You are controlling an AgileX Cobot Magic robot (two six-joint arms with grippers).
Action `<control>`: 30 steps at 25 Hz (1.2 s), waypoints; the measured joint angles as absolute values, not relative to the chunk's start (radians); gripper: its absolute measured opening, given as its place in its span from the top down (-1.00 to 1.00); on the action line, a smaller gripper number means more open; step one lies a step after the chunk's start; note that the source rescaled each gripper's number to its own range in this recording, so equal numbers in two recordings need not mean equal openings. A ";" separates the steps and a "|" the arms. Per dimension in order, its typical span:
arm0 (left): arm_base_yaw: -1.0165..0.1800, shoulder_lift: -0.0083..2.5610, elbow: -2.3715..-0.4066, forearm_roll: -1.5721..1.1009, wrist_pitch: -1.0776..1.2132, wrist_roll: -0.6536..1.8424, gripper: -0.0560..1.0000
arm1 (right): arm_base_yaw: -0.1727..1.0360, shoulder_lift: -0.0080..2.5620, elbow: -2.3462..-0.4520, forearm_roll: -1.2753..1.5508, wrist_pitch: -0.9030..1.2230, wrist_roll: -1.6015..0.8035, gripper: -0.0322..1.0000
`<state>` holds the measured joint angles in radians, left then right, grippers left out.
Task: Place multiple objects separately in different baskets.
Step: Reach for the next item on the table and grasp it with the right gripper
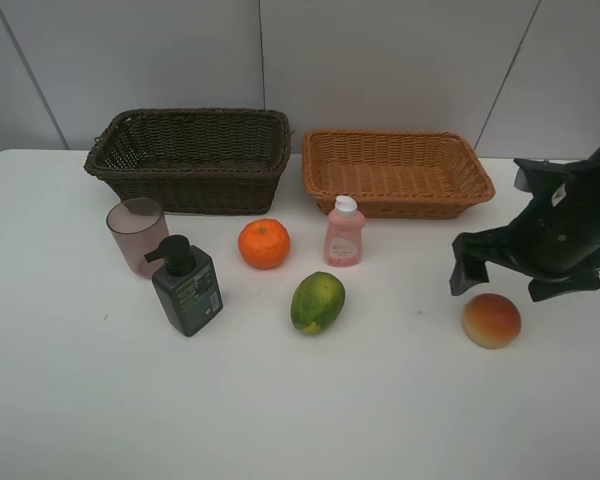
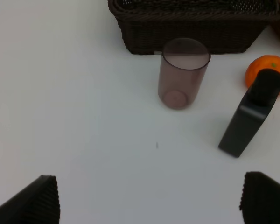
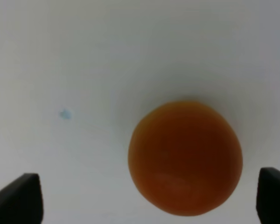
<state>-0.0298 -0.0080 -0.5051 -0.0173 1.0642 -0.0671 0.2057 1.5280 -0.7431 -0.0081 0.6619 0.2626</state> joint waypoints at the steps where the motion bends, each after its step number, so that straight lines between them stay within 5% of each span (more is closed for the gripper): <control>1: -0.030 -0.008 -0.505 -0.017 1.064 -0.067 -1.00 | 0.202 1.528 -0.743 -0.008 0.662 0.269 -0.99; 30: -0.030 -0.008 -0.505 -0.017 1.064 -0.067 -1.00 | 0.197 1.791 -0.744 -0.075 0.537 0.374 -0.99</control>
